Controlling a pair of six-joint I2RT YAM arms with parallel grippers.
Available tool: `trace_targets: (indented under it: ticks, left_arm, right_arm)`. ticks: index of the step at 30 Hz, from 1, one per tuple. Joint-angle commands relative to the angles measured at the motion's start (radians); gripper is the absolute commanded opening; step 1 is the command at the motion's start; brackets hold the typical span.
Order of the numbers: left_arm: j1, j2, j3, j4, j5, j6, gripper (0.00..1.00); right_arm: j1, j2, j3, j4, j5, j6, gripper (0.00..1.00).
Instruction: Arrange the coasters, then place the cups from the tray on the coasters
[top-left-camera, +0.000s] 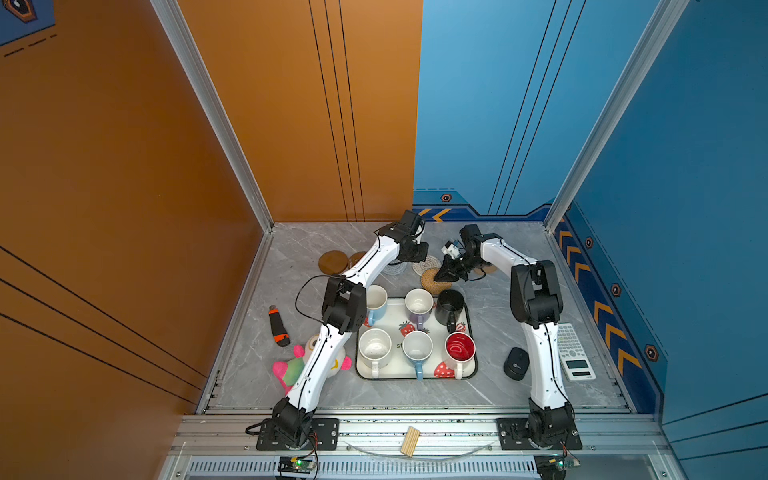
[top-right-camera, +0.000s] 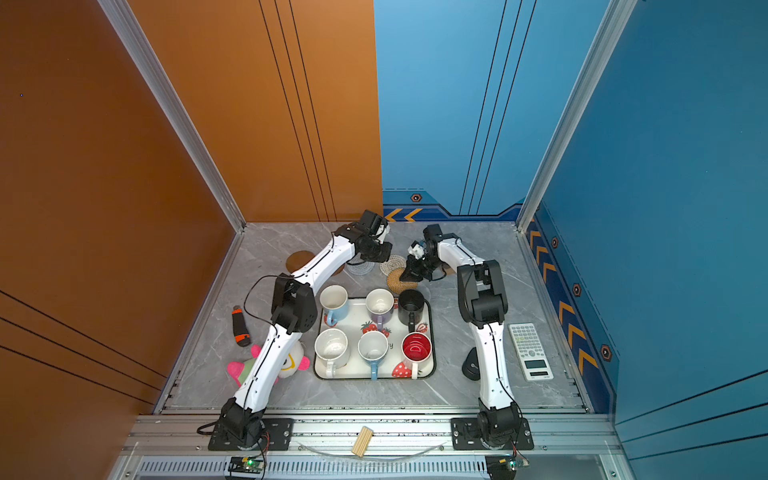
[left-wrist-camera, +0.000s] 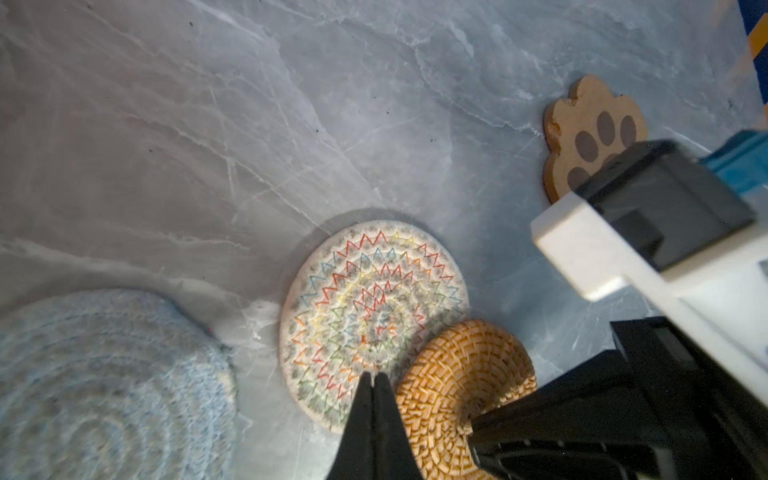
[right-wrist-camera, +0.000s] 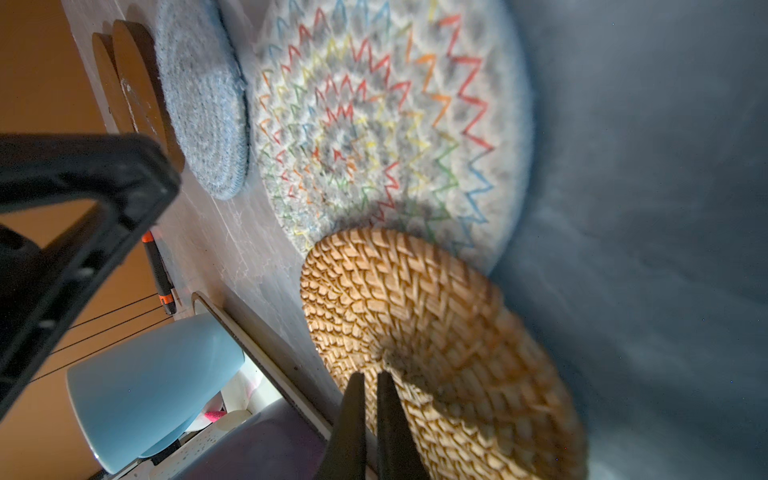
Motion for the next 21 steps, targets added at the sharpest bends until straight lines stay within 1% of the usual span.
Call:
trace_targets:
  ticks: [1,16,21]
  left_arm:
    - [-0.006,0.023,0.032,0.022,0.036,-0.019,0.01]
    - [-0.005,0.115,0.025,0.072,0.060,-0.069,0.00]
    - [0.002,0.102,-0.020,0.073,0.043,-0.070,0.00]
  right_arm:
    - [0.005,-0.048,-0.005,-0.025,0.002,-0.014,0.08]
    - [0.002,-0.056,-0.009,-0.025,0.001,-0.011,0.08]
    - [-0.010,-0.054,-0.011,-0.032,0.005,-0.016,0.08]
